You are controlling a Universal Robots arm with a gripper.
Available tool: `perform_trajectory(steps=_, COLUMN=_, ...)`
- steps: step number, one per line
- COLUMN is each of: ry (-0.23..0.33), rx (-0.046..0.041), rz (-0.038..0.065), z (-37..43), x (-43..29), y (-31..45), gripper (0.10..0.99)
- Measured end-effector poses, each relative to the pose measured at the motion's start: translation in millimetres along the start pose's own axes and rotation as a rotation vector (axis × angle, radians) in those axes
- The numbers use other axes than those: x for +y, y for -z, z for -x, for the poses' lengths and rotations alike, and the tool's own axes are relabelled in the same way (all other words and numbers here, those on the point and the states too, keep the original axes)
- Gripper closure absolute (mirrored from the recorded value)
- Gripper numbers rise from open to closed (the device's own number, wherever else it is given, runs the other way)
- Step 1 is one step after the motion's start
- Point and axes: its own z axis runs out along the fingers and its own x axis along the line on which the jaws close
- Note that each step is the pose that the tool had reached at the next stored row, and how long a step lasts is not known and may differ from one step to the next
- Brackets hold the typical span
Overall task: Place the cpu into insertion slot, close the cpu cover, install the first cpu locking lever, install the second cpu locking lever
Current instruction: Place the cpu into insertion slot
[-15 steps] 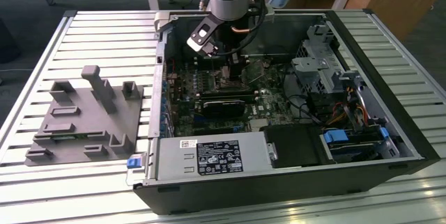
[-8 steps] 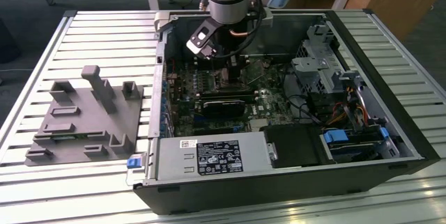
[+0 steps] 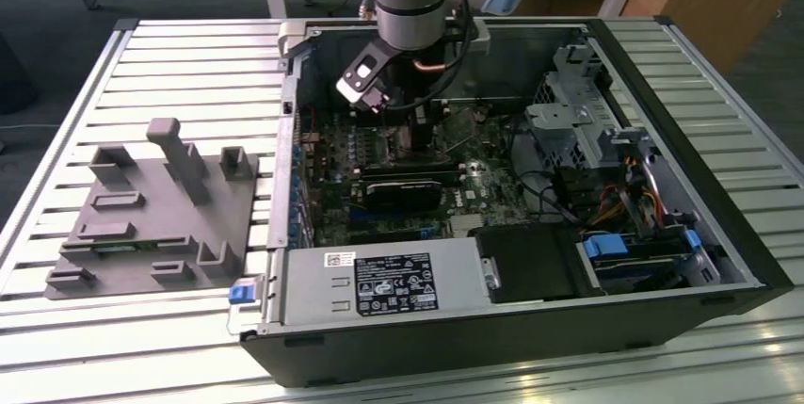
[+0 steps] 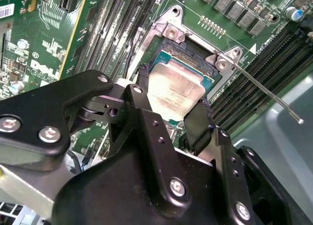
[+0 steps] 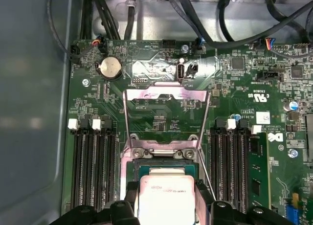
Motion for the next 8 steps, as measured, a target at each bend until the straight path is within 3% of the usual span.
perform_trajectory(steps=8, ry=0.0, rx=-0.0004, rz=0.0, z=0.0, x=-1.3, y=-5.6, gripper=0.549)
